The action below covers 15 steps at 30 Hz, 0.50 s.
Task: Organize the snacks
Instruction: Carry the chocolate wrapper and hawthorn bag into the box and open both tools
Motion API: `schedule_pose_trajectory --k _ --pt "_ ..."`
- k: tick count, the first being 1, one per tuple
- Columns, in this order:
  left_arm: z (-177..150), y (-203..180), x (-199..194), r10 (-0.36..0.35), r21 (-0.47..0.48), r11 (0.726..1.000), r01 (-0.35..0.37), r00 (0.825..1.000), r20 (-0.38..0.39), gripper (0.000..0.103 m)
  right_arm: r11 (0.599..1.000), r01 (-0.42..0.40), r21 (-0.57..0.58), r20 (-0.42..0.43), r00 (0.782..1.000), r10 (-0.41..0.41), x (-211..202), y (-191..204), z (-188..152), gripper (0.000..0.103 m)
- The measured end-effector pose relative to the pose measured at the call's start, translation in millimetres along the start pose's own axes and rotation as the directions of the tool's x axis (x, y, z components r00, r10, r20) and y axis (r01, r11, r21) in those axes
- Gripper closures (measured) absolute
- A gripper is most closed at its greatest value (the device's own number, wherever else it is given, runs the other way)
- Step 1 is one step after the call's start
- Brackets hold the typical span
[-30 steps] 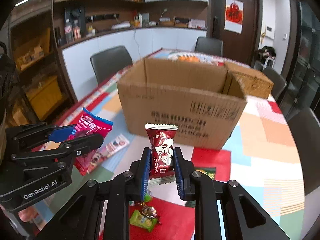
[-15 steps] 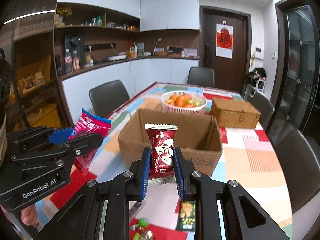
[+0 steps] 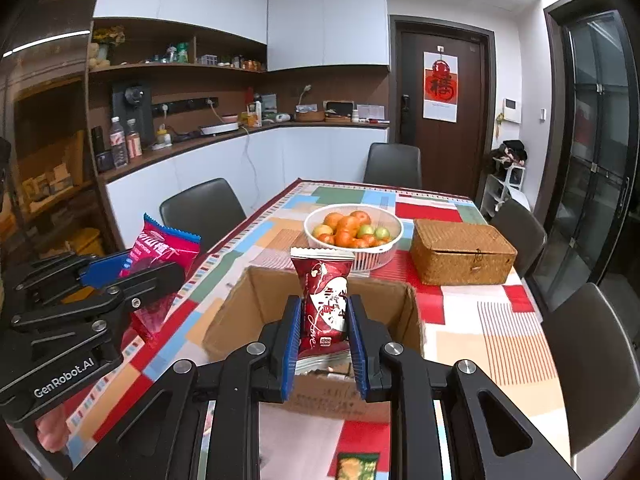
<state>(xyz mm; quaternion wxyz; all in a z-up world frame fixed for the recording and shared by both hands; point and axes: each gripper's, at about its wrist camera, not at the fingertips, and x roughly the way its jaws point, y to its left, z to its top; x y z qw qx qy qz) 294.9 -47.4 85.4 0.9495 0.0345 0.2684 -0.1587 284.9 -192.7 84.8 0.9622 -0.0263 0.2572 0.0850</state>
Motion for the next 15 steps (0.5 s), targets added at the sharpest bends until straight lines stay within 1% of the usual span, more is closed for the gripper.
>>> schedule_pose_trajectory --k 3,8,11,13,14,15 --pt "6 2 22 -0.007 -0.006 1.0 0.007 0.999 -0.036 0.071 1.0 0.003 0.0 -0.02 1.0 -0.003 13 -3 5 0.079" --pt "10 4 47 -0.005 0.003 1.0 0.006 0.998 -0.062 0.071 1.0 0.024 -0.012 -0.053 0.998 -0.025 37 -12 10 0.079" --pt "12 3 60 0.017 0.021 1.0 -0.015 0.997 -0.073 0.07 0.999 0.037 -0.016 -0.074 0.997 -0.038 52 -15 10 0.079" --pt "12 3 67 0.018 0.023 1.0 -0.016 0.996 -0.088 0.07 0.999 0.041 -0.015 -0.084 0.996 -0.042 58 -20 10 0.079" --pt "12 1 69 0.028 0.027 0.999 -0.025 0.995 -0.094 0.062 0.999 0.045 -0.014 -0.088 0.995 -0.046 61 -21 10 0.079" --pt "12 1 70 0.048 0.031 0.999 -0.045 0.994 -0.098 0.049 0.999 0.049 -0.015 -0.089 0.995 -0.051 64 -22 10 0.079"
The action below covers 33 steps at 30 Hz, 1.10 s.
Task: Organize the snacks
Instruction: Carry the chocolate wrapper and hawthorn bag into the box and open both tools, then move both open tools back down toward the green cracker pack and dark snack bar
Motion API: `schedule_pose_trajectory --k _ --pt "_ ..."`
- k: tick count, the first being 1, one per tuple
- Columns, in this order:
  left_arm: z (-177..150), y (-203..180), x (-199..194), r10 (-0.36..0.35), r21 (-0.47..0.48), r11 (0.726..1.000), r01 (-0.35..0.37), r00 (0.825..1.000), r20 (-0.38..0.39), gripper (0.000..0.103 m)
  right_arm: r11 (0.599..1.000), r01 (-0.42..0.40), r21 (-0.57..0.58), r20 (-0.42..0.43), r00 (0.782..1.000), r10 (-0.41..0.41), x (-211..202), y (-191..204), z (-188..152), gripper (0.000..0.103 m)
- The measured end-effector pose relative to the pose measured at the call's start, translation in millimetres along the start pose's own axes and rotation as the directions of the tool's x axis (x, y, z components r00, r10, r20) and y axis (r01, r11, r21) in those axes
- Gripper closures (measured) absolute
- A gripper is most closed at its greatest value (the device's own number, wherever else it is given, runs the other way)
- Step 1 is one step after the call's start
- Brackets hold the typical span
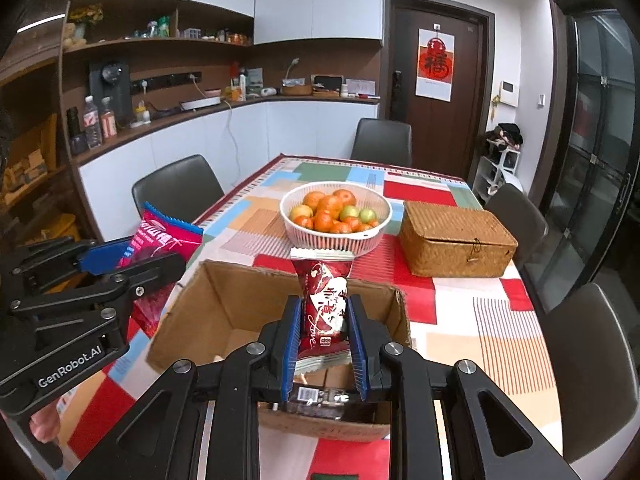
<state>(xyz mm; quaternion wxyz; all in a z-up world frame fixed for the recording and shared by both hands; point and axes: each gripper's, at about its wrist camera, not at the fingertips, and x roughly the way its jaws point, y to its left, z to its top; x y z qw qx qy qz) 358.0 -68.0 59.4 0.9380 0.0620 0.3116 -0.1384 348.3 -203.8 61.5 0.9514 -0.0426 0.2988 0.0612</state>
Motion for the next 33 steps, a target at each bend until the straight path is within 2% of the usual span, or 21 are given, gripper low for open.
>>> schedule_pose_trajectory --k 1,2,3,15,18,27,33 --pt "-1 0 -1 0.011 -0.001 1.0 -0.011 1.0 0.006 0.047 1.0 0.008 -0.002 0.001 1.0 -0.008 3 -1 0 0.071" --pt "-3 0 -3 0.012 0.001 1.0 -0.012 1.0 0.01 0.047 1.0 0.015 0.0 -0.007 1.0 -0.015 5 -2 0 0.055" --pt "-6 0 -7 0.016 0.005 1.0 -0.016 1.0 0.012 0.046 1.0 0.02 0.018 -0.007 1.0 -0.02 5 -5 -1 0.052" --pt "-48 -10 -54 0.007 0.003 1.0 -0.007 0.999 0.039 0.046 0.999 0.006 0.037 0.024 1.0 -0.006 -37 -4 -38 0.051" --pt "-61 -13 -62 0.012 0.007 1.0 -0.012 0.999 0.029 0.046 0.999 0.002 0.046 0.014 1.0 -0.003 -45 -2 -50 0.048" --pt "-104 -26 -75 -0.002 0.0 1.0 0.002 1.0 -0.031 0.046 0.999 -0.015 0.048 -0.031 0.999 0.017 -64 6 -92 0.048" --pt "-132 -34 -70 -0.012 0.005 1.0 0.013 0.996 -0.09 0.046 0.997 -0.022 0.069 -0.086 0.996 0.027 -65 5 -120 0.048"
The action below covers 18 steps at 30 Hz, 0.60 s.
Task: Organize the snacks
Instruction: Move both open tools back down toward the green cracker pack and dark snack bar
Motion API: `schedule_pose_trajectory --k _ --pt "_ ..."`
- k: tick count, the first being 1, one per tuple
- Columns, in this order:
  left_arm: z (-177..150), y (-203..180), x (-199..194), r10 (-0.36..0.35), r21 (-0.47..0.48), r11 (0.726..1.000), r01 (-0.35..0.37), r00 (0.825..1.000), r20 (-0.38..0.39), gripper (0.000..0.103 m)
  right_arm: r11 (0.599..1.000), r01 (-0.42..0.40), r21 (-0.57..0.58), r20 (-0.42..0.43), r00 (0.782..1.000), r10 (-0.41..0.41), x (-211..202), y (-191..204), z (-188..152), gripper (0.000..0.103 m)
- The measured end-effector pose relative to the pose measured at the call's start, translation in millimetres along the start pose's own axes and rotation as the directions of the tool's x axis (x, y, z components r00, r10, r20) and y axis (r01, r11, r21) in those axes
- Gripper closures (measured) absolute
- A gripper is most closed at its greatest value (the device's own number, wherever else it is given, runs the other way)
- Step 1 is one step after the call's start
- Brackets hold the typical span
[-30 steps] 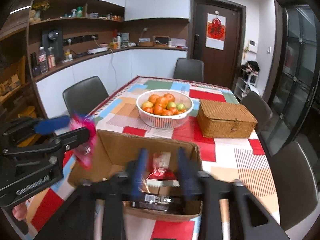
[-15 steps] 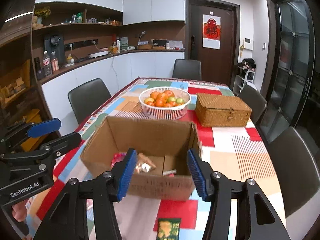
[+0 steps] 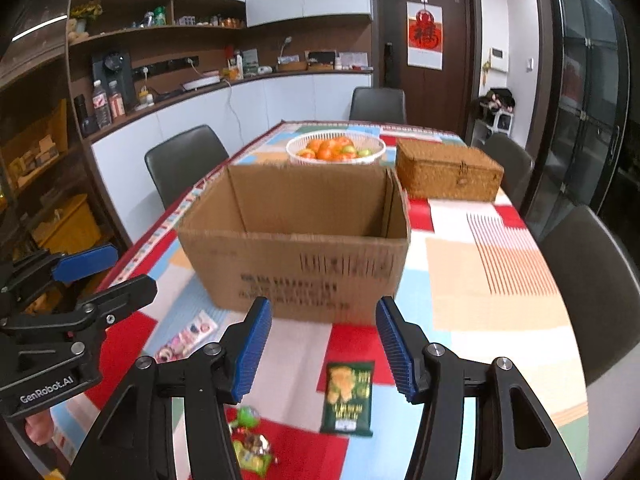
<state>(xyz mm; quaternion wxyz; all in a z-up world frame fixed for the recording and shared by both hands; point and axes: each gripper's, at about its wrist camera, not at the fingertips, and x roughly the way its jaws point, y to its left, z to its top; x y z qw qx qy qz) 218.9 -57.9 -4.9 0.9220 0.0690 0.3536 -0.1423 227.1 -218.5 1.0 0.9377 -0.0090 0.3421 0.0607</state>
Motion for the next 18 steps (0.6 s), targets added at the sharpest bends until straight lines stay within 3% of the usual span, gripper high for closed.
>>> schedule_pose_trajectory --k 10,18 --pt "-37 -2 31 -0.012 0.01 1.0 0.013 0.994 -0.107 0.046 0.997 0.006 0.081 -0.125 0.992 0.004 26 -9 -45 0.048" --pt "-63 -3 50 -0.043 -0.01 0.999 0.042 0.983 -0.177 0.046 0.996 0.044 0.076 -0.205 0.978 -0.027 46 -15 -66 0.048"
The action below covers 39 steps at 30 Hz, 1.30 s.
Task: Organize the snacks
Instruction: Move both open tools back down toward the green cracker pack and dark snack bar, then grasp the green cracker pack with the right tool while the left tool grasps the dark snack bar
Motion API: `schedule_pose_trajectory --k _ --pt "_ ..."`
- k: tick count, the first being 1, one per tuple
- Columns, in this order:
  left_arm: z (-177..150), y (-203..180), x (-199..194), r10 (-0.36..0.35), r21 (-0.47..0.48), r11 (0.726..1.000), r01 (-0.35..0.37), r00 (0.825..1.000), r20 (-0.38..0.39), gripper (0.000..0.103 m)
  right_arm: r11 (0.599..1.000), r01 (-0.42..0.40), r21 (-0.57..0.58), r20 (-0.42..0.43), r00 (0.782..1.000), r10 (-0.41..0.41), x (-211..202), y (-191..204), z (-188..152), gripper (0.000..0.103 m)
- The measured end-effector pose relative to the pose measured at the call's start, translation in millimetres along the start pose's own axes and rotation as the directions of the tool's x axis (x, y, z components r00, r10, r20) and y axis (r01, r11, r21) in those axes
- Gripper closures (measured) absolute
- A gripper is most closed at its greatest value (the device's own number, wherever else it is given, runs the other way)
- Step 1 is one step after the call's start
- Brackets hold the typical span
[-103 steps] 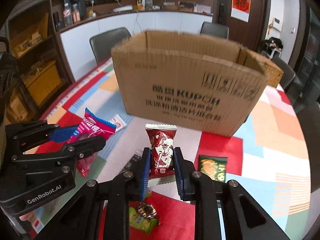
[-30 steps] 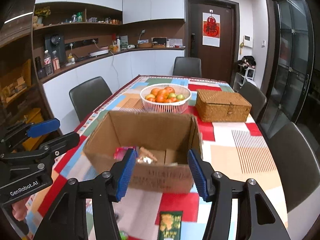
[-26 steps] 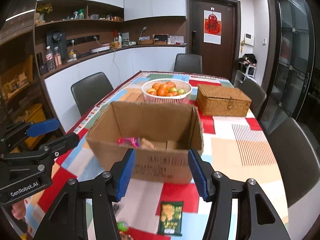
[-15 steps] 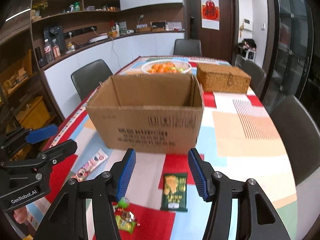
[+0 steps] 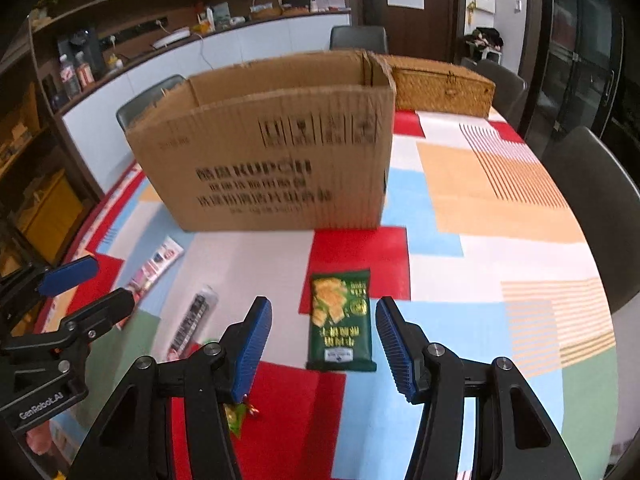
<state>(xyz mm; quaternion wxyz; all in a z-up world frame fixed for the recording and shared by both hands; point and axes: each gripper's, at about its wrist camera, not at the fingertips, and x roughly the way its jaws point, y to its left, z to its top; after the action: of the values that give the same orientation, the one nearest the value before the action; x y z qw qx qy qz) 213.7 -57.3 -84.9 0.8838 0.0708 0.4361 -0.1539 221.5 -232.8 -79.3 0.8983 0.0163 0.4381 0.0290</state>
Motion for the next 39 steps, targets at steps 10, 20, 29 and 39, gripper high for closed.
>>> schedule_pose_trajectory --k 10,20,29,39 --pt "-18 4 35 -0.016 -0.018 1.0 0.014 0.995 -0.094 0.046 0.999 0.031 -0.026 -0.081 0.996 -0.034 26 -2 -17 0.048" --pt "-21 6 62 -0.047 -0.035 0.998 0.043 0.988 -0.146 0.05 0.997 0.066 -0.047 -0.127 0.989 -0.072 49 -5 -20 0.048" --pt "-16 9 77 -0.072 -0.066 0.996 0.062 0.985 -0.16 0.057 0.998 0.05 -0.037 -0.14 0.989 -0.054 60 -4 -14 0.048" --pt "-9 4 83 -0.04 -0.049 0.998 0.033 0.988 -0.148 0.072 0.998 0.048 -0.035 -0.136 0.989 -0.053 71 -3 -12 0.048"
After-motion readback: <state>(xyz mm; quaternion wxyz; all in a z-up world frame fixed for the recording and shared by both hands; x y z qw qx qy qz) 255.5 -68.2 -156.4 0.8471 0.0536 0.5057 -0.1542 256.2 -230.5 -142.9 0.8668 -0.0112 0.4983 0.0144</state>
